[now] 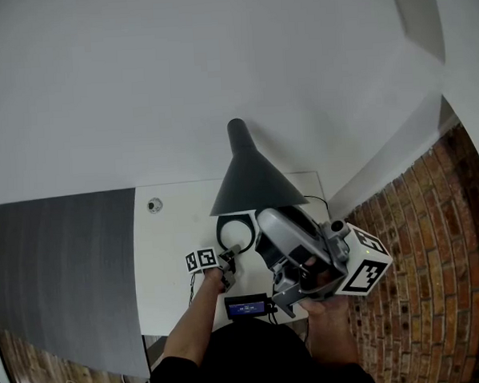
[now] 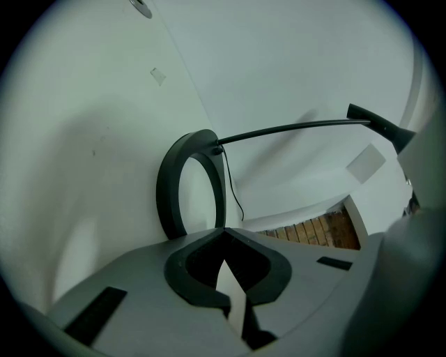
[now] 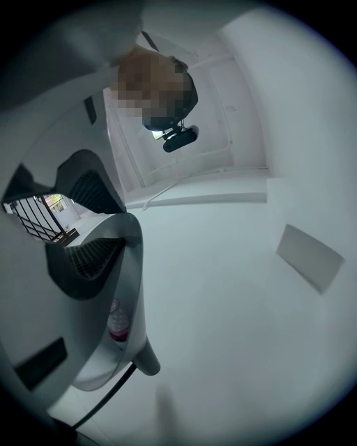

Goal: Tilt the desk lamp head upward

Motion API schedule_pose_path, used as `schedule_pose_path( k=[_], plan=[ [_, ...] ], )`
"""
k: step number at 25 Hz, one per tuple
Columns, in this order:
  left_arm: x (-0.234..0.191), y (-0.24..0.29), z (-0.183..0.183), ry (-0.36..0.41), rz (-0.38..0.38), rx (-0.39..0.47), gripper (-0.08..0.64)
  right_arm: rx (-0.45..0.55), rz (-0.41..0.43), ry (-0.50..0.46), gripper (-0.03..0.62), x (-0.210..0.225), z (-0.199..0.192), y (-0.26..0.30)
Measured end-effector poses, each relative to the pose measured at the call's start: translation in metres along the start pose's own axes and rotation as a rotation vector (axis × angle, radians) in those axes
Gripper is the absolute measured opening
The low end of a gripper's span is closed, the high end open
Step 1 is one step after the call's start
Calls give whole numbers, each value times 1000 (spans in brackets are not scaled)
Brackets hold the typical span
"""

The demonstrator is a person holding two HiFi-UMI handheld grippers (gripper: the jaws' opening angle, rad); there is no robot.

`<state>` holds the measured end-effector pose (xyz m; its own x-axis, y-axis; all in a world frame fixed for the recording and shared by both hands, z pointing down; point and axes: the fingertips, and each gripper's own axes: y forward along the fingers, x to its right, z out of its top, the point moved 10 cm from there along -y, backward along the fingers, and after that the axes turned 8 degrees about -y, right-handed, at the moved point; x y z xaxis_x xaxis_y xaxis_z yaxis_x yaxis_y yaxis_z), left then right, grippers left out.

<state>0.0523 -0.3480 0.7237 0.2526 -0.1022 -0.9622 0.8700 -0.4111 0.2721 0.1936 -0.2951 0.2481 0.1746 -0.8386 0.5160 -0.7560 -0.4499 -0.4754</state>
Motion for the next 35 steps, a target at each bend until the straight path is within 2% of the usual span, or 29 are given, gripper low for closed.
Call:
schedule_pose_path(
  k=[21, 27, 35],
  plan=[
    [2, 5, 4, 6, 13, -25, 9, 74, -34, 102, 115, 7, 16, 15],
    [2, 7, 6, 7, 17, -37, 9, 79, -44, 82, 115, 11, 24, 21],
    [3, 4, 4, 10, 16, -43, 9, 90, -39, 103, 115, 8, 26, 26]
  ],
)
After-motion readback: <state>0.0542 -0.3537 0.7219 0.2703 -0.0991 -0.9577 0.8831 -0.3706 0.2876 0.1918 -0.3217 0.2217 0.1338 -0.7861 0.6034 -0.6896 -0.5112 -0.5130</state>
